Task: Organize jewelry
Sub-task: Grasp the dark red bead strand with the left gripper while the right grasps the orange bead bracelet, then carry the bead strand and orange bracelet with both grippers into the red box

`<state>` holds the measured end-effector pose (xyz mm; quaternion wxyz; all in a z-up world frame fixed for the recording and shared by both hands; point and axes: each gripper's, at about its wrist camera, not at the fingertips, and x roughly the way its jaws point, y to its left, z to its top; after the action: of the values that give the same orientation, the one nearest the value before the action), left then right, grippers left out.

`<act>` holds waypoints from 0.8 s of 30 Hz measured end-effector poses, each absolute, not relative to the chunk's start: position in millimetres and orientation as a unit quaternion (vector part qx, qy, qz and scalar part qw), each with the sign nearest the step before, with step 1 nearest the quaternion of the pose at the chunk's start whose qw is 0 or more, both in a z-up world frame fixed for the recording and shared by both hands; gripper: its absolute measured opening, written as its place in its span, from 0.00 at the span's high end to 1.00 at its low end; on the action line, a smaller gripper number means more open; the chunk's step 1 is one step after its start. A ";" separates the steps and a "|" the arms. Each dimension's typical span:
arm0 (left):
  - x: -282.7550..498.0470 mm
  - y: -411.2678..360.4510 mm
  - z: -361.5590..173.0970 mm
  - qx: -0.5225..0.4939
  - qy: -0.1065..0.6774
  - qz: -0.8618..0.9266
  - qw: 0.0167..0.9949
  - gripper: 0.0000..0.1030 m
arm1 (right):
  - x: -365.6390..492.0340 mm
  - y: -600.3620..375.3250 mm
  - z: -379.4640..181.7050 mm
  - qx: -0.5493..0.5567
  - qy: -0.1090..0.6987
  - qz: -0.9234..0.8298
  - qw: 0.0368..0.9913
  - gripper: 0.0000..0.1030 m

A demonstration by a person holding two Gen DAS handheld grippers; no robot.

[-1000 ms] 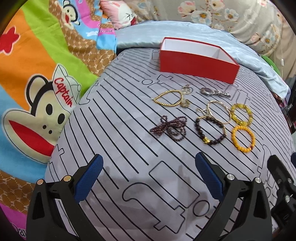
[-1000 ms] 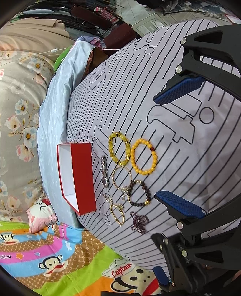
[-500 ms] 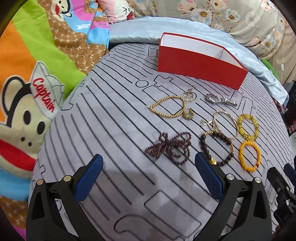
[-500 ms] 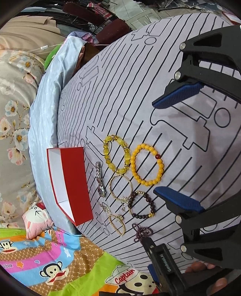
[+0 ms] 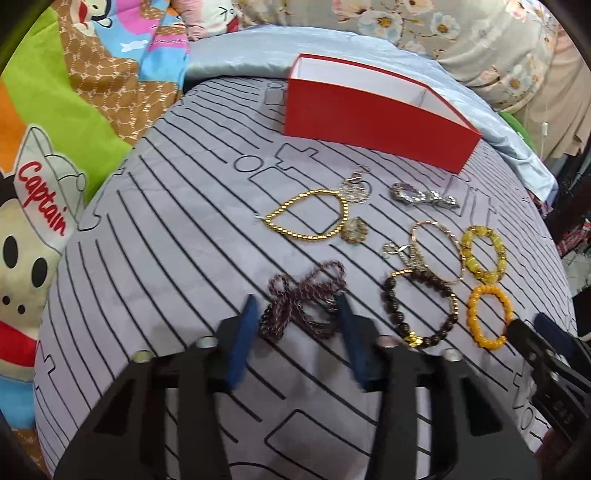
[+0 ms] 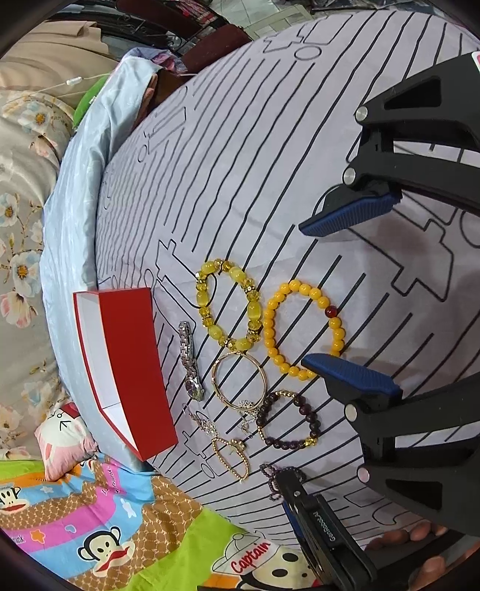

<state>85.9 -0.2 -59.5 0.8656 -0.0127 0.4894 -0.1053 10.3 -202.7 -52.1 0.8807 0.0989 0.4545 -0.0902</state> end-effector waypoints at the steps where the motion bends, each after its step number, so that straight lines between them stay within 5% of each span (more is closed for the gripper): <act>1: 86.2 -0.8 -59.6 -0.013 0.489 -0.108 0.865 0.79 | 11.2 -202.8 -53.9 0.100 0.456 -0.089 0.880 0.47; 11: 81.2 -0.4 -52.9 -0.031 0.484 -0.131 0.864 0.91 | 24.6 -203.2 -63.3 0.088 0.463 -0.090 0.878 0.70; 15: 78.4 1.2 -49.5 -0.032 0.484 -0.134 0.864 0.91 | 26.1 -205.0 -63.9 0.084 0.462 -0.089 0.878 0.91; 24: 69.6 3.5 -37.1 -0.033 0.472 -0.138 0.870 0.91 | 18.5 -206.7 -54.7 0.101 0.453 -0.075 0.883 0.94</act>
<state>69.6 3.5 -37.1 0.8699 -0.0329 0.4725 -0.1377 18.5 -206.7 -54.7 0.8827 0.1006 0.4528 -0.0749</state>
